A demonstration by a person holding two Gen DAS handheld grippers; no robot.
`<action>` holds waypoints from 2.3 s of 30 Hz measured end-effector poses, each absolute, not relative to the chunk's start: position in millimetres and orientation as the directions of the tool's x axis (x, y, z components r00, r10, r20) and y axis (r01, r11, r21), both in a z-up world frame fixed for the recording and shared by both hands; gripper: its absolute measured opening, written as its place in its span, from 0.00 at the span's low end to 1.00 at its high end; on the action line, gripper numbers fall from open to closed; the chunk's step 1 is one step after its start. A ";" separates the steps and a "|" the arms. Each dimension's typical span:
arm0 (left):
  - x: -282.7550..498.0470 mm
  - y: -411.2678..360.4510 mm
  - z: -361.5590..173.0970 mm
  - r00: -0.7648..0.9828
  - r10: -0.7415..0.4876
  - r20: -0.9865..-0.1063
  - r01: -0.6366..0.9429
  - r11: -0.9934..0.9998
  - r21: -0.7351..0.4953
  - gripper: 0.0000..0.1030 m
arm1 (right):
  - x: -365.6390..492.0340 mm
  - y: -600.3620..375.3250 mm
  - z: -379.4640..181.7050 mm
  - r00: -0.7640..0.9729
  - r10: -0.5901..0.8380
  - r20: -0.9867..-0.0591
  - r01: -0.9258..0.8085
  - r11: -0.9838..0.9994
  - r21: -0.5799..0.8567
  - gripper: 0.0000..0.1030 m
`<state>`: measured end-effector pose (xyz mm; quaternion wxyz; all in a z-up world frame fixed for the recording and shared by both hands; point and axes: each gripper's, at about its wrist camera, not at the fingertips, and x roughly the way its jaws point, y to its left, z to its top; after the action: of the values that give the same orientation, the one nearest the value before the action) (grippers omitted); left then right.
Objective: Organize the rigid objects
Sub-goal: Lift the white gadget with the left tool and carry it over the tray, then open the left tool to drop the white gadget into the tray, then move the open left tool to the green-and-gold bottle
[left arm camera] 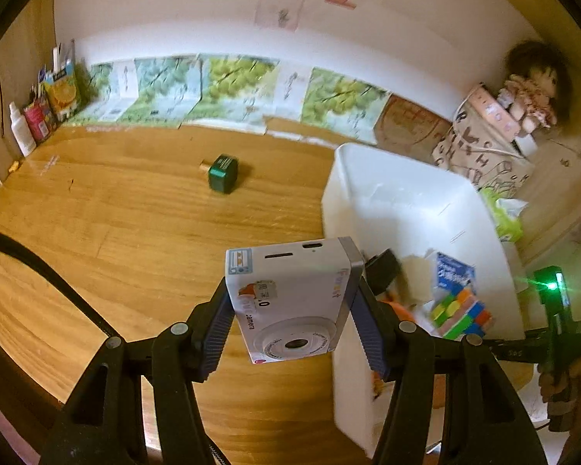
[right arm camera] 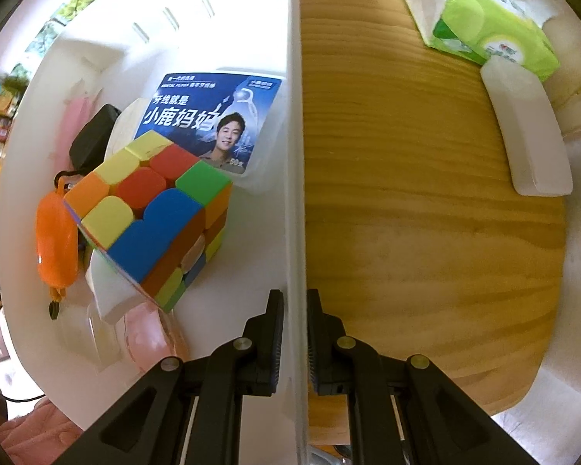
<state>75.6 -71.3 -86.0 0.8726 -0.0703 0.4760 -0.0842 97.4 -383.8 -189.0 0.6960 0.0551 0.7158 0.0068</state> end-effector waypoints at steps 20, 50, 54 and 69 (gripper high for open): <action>50.9 -165.8 -55.3 0.567 -0.344 -0.748 0.310 0.931 -0.193 0.61 | 91.6 -383.1 -192.1 -0.030 0.126 -0.992 -0.038 0.991 0.127 0.11; 93.9 -163.2 -51.2 0.520 -0.361 -0.774 0.399 0.904 -0.153 0.80 | 102.9 -386.6 -191.6 -0.042 0.107 -0.993 0.068 0.992 0.104 0.10; 109.6 -135.5 -52.8 0.534 -0.329 -0.778 0.376 0.918 -0.130 0.80 | 102.1 -391.9 -191.5 -0.041 0.099 -0.994 0.110 0.989 0.094 0.08; 179.2 -38.3 -82.2 0.482 -0.257 -0.838 0.335 0.937 -0.095 0.80 | 104.6 -397.4 -185.4 -0.021 0.045 -0.999 0.240 0.970 0.039 0.07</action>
<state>179.2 -38.3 -82.2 0.8597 0.0409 0.4791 -0.1722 104.6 -397.4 -185.4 0.6923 0.1005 0.7111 -0.0705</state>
